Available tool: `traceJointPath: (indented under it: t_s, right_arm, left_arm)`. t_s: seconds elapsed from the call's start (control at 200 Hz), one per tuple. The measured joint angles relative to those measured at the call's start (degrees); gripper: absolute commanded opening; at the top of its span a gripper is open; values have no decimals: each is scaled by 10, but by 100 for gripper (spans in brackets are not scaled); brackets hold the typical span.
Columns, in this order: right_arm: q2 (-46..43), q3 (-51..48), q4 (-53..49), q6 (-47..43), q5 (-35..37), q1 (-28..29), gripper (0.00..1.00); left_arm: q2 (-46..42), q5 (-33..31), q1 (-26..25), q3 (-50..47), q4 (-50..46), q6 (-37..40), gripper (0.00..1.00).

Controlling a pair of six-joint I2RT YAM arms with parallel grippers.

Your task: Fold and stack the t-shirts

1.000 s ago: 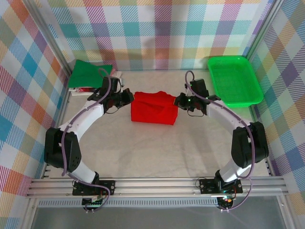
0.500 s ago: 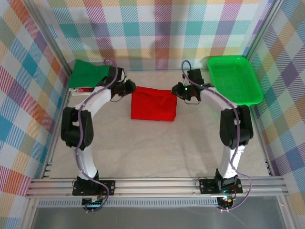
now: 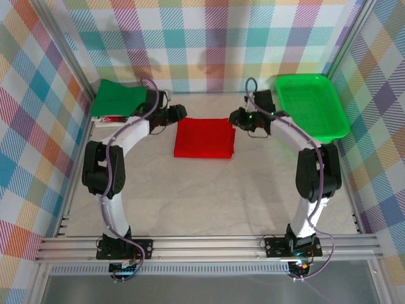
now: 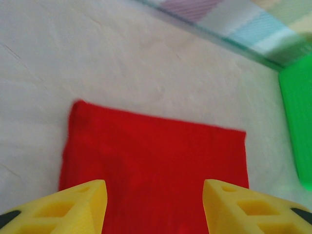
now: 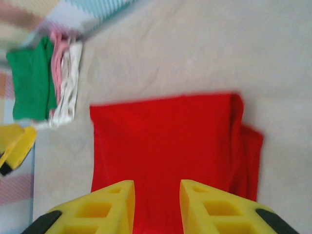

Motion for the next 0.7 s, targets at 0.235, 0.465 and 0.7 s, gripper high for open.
traceJointPath:
  t_s: [0.235, 0.465, 0.7]
  right_arm:
    - [87, -17, 49, 6, -38, 22, 14]
    - [148, -31, 55, 9, -24, 17, 12]
    - [88, -141, 115, 14, -23, 17, 11]
  left_arm:
    - [35, 22, -27, -77, 68, -1, 48]
    - [45, 20, -27, -163, 141, -14, 46]
    - [-3, 21, -37, -253, 203, -31, 45]
